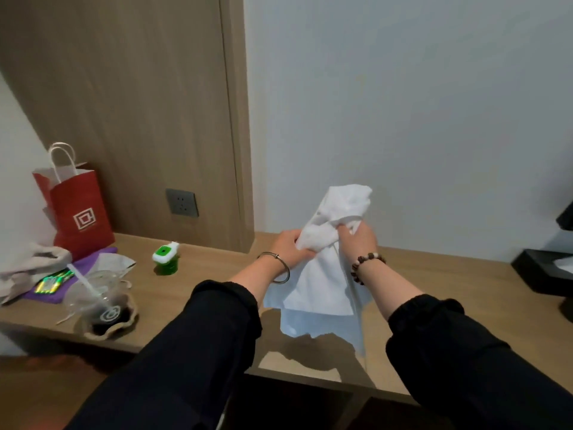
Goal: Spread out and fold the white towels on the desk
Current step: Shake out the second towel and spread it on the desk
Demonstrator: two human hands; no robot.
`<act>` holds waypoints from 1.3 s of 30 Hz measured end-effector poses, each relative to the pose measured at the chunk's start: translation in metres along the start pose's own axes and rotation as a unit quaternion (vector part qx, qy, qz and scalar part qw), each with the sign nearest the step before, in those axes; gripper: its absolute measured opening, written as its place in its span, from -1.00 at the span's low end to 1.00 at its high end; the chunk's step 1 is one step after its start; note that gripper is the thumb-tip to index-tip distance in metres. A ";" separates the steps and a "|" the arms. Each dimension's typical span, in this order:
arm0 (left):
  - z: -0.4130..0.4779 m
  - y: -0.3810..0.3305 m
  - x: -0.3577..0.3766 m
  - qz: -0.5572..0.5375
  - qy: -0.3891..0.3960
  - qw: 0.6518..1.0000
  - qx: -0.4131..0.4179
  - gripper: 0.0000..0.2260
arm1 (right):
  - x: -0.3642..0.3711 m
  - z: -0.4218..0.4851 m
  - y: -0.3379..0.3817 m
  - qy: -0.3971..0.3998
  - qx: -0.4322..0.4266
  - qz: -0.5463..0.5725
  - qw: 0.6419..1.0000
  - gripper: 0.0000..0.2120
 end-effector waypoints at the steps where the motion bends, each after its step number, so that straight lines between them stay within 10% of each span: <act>1: 0.011 -0.008 0.013 0.016 -0.005 1.000 -0.001 -0.93 | -0.010 0.014 -0.011 0.012 -0.014 -0.021 1.000 -0.78; 12: 0.076 0.023 0.088 0.259 -0.114 0.932 -0.228 -0.79 | -0.053 0.106 -0.169 0.312 -0.086 -0.329 0.887 -0.44; 15: 0.077 0.044 0.137 0.286 -0.087 0.930 -0.215 -0.45 | -0.036 0.089 -0.211 0.360 -0.076 -0.336 0.867 -0.28; 21: 0.085 0.091 0.246 0.260 0.093 0.929 -0.247 -0.44 | 0.007 0.025 -0.290 0.472 0.003 -0.303 0.828 -0.24; 32: 0.104 0.125 0.235 0.181 -0.050 0.964 -0.188 -0.77 | 0.064 0.004 -0.307 0.378 -0.018 -0.378 0.845 -0.32; 39: 0.119 0.130 0.206 0.184 0.008 0.968 -0.167 -0.65 | 0.095 0.031 -0.296 0.375 -0.108 -0.369 0.843 -0.38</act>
Point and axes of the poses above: each hand's wrist, its own z-axis towards the middle knuckle, its own x-axis out of the palm, y = z × x, the point moved 6 cm from there along z, towards the middle knuckle, and after that the axes turned 11 degrees about -x, right-handed, at the moved point
